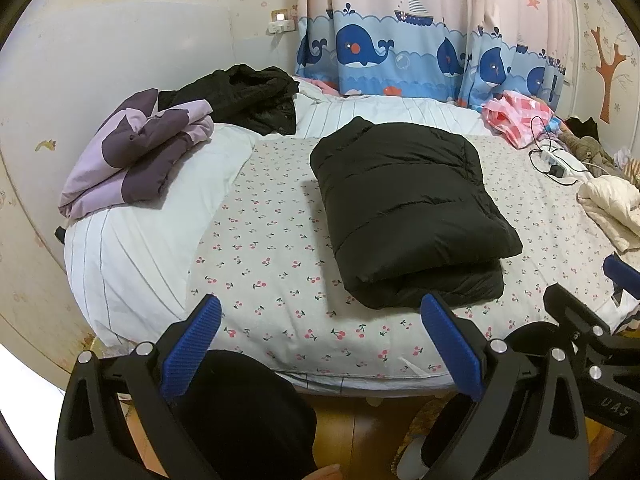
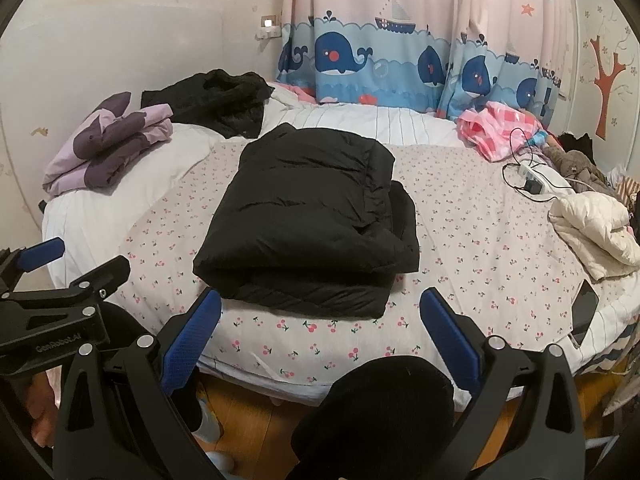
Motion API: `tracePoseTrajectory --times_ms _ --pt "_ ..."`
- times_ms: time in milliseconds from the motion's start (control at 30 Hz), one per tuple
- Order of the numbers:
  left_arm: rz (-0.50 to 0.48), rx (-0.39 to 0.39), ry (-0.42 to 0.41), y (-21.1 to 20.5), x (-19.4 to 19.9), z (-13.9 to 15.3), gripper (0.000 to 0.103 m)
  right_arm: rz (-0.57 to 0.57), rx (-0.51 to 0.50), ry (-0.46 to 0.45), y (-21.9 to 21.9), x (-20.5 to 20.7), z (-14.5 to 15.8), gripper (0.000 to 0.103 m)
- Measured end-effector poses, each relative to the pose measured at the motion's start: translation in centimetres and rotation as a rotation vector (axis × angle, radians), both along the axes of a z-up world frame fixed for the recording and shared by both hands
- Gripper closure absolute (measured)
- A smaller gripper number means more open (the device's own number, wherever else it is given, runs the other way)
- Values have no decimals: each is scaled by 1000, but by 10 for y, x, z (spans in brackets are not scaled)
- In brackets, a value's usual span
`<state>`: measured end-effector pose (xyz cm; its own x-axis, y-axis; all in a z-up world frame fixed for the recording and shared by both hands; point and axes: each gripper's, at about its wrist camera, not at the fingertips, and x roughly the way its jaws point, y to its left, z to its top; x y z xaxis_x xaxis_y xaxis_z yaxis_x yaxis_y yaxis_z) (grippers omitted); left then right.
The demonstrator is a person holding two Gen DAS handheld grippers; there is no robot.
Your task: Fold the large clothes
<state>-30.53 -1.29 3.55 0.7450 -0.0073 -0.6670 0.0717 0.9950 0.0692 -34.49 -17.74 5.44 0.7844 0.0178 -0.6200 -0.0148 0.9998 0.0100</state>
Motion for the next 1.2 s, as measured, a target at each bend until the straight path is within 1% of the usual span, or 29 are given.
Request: tracePoseTrajectory --times_ms 200,333,567,733,1133,1200 --pt "1 2 1 0 0 0 7 5 5 -28 0 -3 6 7" --pt "5 10 15 -2 8 -1 7 16 4 -46 2 1 12 7" --pt "23 23 38 -7 33 -2 7 17 30 -82 -6 26 18 7" --pt "30 24 56 -9 51 -5 7 11 30 -78 -11 48 17 7" --pt "20 21 69 -12 81 -6 7 22 50 -78 -16 78 16 7" --pt "21 19 70 -12 81 -7 7 25 50 -79 -17 83 16 7"
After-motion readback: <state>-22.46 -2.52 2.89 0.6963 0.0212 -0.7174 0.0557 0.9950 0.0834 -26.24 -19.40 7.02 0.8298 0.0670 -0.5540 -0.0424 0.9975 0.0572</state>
